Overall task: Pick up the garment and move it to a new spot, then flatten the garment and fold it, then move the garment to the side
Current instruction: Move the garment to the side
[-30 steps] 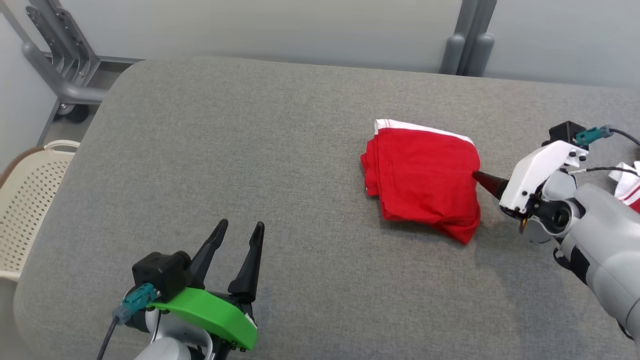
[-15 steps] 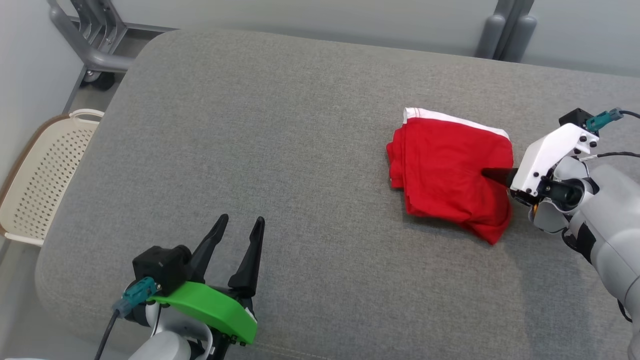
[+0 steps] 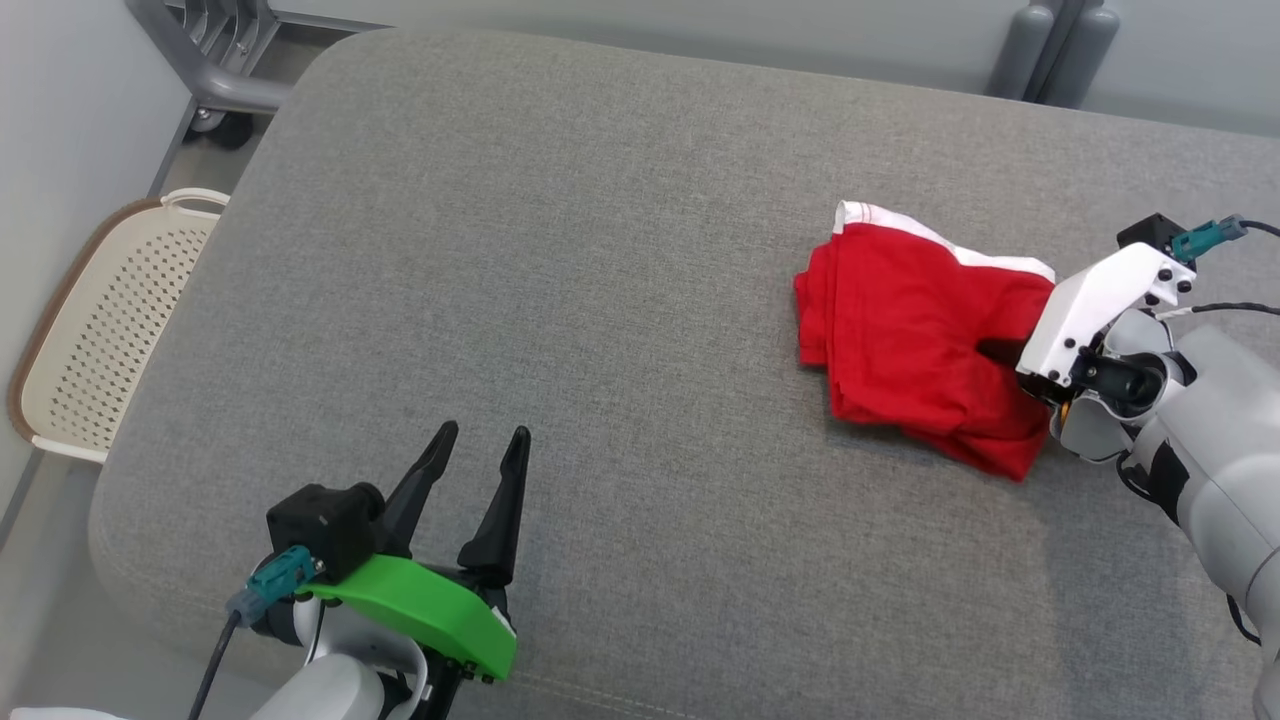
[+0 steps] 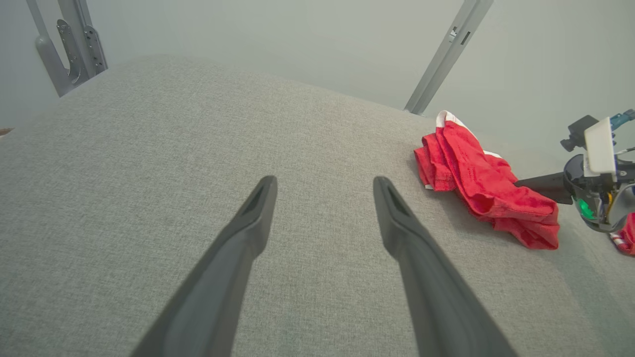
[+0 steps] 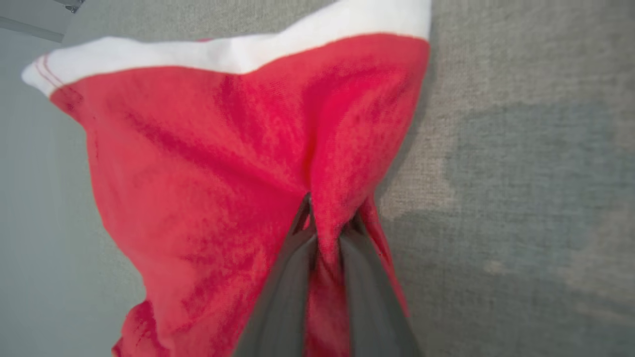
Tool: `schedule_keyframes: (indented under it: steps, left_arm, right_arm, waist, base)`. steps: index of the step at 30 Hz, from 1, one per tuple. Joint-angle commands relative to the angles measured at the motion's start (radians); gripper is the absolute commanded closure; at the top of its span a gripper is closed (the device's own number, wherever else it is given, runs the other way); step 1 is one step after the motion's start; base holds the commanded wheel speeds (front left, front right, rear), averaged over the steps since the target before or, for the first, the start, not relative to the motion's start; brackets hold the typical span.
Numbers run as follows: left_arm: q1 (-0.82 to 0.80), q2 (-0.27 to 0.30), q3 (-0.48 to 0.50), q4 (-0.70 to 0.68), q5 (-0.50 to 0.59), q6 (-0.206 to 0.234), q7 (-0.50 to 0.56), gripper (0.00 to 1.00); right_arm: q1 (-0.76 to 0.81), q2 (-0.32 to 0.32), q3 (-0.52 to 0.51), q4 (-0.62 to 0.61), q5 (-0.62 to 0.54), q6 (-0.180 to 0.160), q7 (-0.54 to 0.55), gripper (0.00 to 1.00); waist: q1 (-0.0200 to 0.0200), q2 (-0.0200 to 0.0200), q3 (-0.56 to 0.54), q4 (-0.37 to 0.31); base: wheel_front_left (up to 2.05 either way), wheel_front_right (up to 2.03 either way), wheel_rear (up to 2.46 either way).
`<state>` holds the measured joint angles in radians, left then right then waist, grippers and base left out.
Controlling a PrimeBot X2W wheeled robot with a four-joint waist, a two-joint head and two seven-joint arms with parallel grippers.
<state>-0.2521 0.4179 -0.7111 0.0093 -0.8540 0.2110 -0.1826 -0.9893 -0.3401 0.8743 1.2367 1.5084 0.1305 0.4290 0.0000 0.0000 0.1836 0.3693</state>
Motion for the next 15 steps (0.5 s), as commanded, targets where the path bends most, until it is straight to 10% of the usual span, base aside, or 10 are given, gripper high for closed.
schedule_keyframes:
  steps: [1,15]
  left_arm:
    - [-0.01,-0.005,0.002,0.005,-0.003,-0.005,-0.004,0.0]
    - [0.014,0.005,-0.003,0.003,-0.008,0.004,-0.003,0.0]
  right_arm:
    - [0.003,-0.003,0.0,-0.009,-0.004,0.0,-0.01,1.0]
    - [0.064,-0.051,0.025,-0.222,-0.044,0.0,-0.132,1.0]
  waist:
    - [0.0,0.0,-0.004,-0.001]
    - [0.0,0.0,-0.072,-0.092]
  base:
    - [0.0,0.0,0.0]
    - [0.0,0.0,0.0]
